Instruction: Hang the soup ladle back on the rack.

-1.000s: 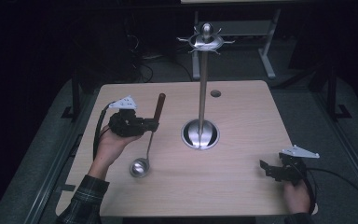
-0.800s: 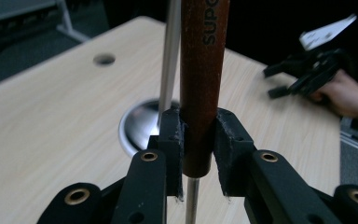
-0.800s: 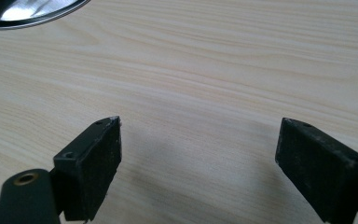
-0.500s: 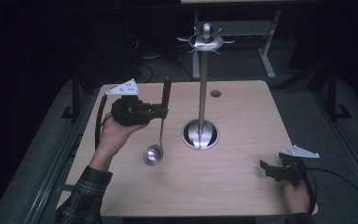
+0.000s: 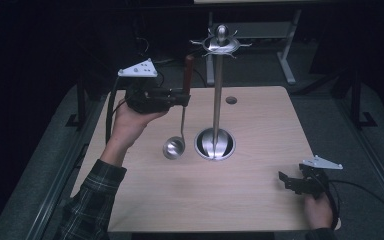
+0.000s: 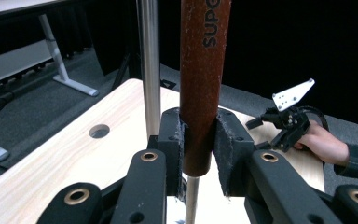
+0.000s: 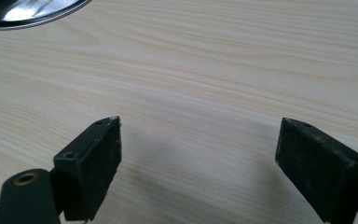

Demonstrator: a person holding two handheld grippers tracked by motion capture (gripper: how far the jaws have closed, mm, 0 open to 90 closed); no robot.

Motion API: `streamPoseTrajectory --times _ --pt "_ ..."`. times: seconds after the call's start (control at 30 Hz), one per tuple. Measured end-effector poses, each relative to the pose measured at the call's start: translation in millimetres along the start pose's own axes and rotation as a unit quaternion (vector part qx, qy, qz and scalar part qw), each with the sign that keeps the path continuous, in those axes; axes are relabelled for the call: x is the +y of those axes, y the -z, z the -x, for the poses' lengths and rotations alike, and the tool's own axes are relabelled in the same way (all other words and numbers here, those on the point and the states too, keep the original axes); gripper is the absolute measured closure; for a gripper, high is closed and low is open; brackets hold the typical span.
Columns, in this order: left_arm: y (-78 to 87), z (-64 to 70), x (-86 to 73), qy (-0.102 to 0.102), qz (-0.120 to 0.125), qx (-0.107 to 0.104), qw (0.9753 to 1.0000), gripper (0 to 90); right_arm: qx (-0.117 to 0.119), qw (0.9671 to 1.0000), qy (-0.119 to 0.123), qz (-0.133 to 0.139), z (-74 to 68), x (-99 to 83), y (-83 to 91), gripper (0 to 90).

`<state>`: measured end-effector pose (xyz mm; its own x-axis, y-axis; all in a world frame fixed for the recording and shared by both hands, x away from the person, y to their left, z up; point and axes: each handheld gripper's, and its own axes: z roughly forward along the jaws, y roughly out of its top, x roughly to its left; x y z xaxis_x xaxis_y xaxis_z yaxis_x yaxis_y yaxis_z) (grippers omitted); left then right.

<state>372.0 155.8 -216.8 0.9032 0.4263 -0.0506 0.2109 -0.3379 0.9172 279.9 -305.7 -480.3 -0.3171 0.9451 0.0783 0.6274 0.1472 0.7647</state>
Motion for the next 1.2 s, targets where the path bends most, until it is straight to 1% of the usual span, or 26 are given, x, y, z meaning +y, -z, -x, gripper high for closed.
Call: streamPoseTrajectory --times 0.17,0.27,0.33,0.5,0.57,0.83,1.1,1.2 --pt "-4.6 -2.4 8.0 0.002 0.003 -0.004 1.0 74.3 0.0 1.0 0.0 -0.001 0.0 0.1 -0.1 13.6" --pt "-8.4 -3.3 12.1 0.002 0.001 -0.006 1.0 74.3 0.001 1.0 0.0 0.0 0.1 0.0 -0.1 13.6" --pt "-13.0 -3.5 16.5 -0.001 -0.001 -0.005 1.0 74.3 0.002 1.0 -0.001 0.0 0.1 0.0 0.0 13.6" --pt "-18.0 -3.8 20.8 -0.002 -0.001 -0.005 1.0 74.3 0.002 1.0 -0.001 0.0 0.2 0.0 0.0 13.6" --pt "-21.2 -4.4 23.4 -0.003 -0.005 -0.006 1.0 74.3 0.002 1.0 -0.001 0.001 0.2 0.0 0.0 13.6" --pt "-26.1 -6.5 23.8 0.0 -0.009 -0.005 0.9999 74.2 0.003 1.0 -0.001 0.001 0.3 -0.1 0.1 13.6" --pt "-34.5 -5.8 25.2 -0.005 -0.014 -0.002 0.9999 74.2 0.003 1.0 -0.001 0.002 0.2 -0.1 0.2 13.6" --pt "-37.4 -6.2 25.3 -0.001 -0.015 -0.001 0.9999 74.2 0.003 1.0 -0.001 0.001 0.3 -0.1 0.1 13.6"
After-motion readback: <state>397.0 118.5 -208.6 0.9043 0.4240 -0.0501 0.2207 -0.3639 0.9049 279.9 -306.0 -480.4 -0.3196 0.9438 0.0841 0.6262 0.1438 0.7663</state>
